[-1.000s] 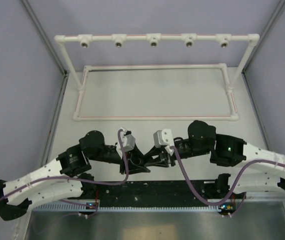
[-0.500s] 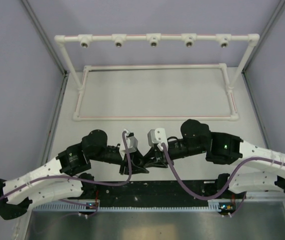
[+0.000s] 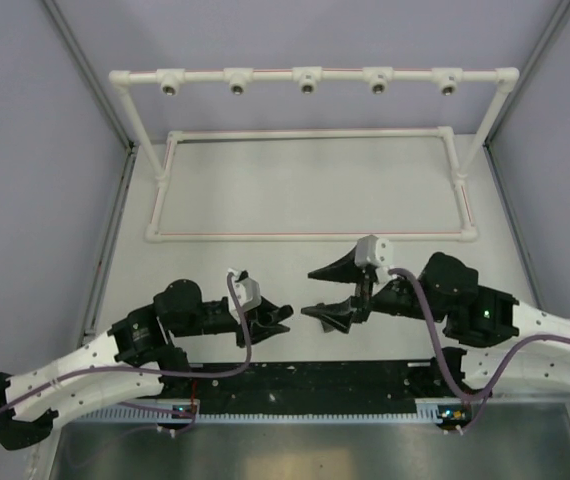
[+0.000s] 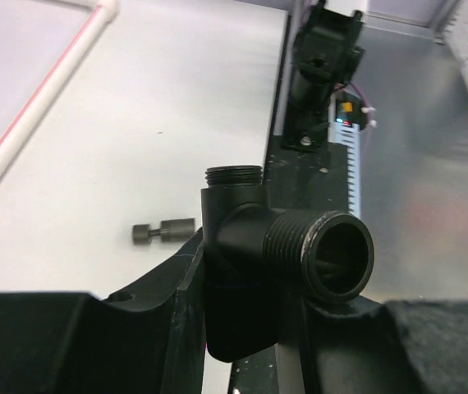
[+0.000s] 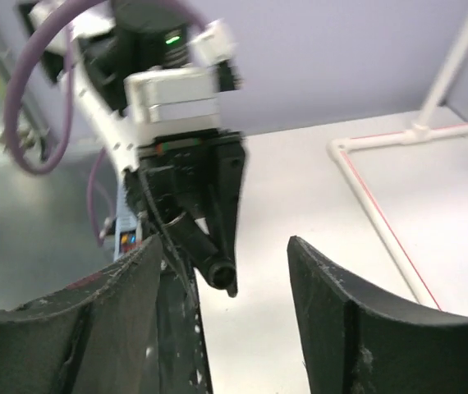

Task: Install the water faucets
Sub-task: Pick up the adaptor at the center of the board.

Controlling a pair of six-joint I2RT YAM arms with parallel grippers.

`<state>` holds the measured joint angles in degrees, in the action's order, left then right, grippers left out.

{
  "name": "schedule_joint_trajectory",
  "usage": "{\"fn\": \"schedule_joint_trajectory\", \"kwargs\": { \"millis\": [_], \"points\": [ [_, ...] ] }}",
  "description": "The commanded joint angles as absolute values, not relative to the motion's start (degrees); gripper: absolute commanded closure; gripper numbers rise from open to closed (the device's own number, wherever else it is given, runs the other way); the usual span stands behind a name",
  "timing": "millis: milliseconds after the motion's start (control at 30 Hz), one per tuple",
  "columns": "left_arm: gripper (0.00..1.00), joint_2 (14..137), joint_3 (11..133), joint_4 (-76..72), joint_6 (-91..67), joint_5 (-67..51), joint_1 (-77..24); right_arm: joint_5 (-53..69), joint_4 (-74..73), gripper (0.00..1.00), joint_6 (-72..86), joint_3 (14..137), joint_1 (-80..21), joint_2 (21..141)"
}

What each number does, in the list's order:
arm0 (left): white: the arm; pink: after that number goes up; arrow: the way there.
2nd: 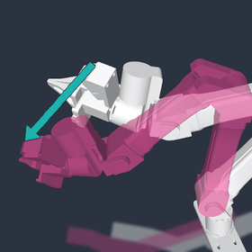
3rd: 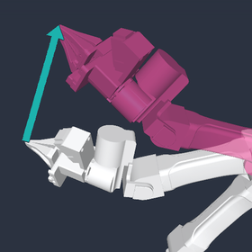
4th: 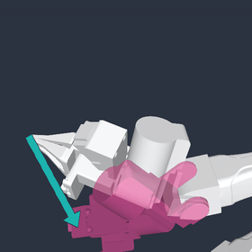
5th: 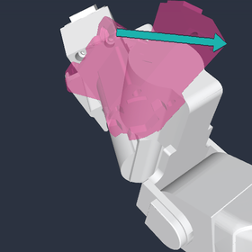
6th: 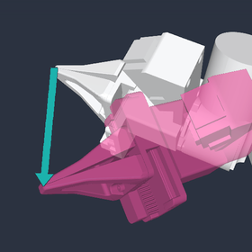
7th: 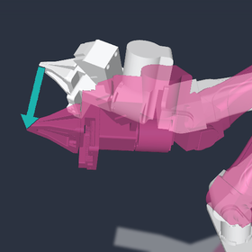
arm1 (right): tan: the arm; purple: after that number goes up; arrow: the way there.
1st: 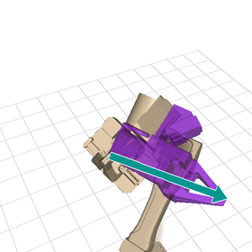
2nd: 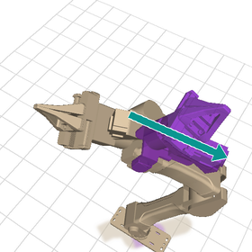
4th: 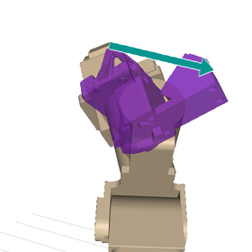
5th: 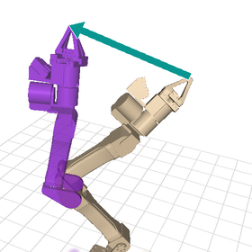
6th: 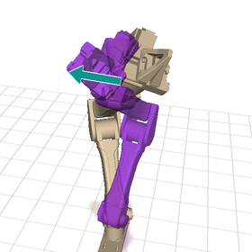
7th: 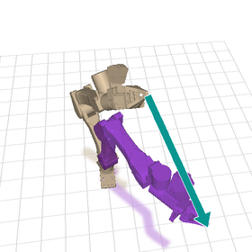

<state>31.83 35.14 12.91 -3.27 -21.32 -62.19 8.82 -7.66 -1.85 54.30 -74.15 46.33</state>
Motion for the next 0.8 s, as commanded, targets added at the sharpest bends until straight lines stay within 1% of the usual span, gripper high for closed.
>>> {"fn": "schedule_joint_trajectory", "kwargs": {
  "millis": [0, 67, 100, 167, 267, 367, 433, 467, 600, 767],
  "points": [
    [1.00, 26.2, 33.1, 8.8, -3.8, -8.4, -62.3, -14.5, -2.9, 0.44, 10.7, 53.3, -74.4, 44.8],
    [1.00, 23.7, 32.3, 10.4, -5.1, -3.0, -62.3, -22.4, -13.3, 0.50, 15.3, 57.5, -73.7, 48.3],
    [1.00, 22.4, 32.0, 10.9, -6.1, -0.8, -62.3, -24.2, -19.3, 0.51, 18.5, 59.9, -72.8, 50.9],
    [1.00, 19.4, 31.4, 11.4, -7.5, 4.5, -62.3, -21.6, -28.7, 0.52, 23.5, 62.9, -69.6, 55.3],
    [1.00, 14.0, 30.1, 11.7, -9.0, 10.6, -62.3, -14.5, -34.1, 0.53, 29.7, 62.2, -63.7, 61.6],
    [1.00, 10.1, 30.2, 14.1, -9.7, 14.9, -62.3, -9.6, -32.5, 0.56, 33.1, 56.7, -59.2, 66.3],
    [1.00, 8.3, 30.8, 16.3, -9.9, 17.0, -62.3, -10.6, -31.9, 0.57, 33.1, 53.9, -58.6, 70.2],
    [1.00, 7.7, 31.1, 16.7, -9.8, 17.0, -62.3, -10.9, -31.9, 0.56, 33.3, 53.2, -58.4, 72.5],
    [1.00, 6.8, 31.6, 17.1, -9.7, 16.3, -62.3, -10.6, -29.9, 0.47, 33.8, 51.9, -57.9, 80.2],
    [1.00, 7.6, 31.6, 16.1, -9.3, 15.1, -62.3, -7.3, -25.5, 0.46, 36.0, 50.5, -57.4, 85.2]
  ]
}}
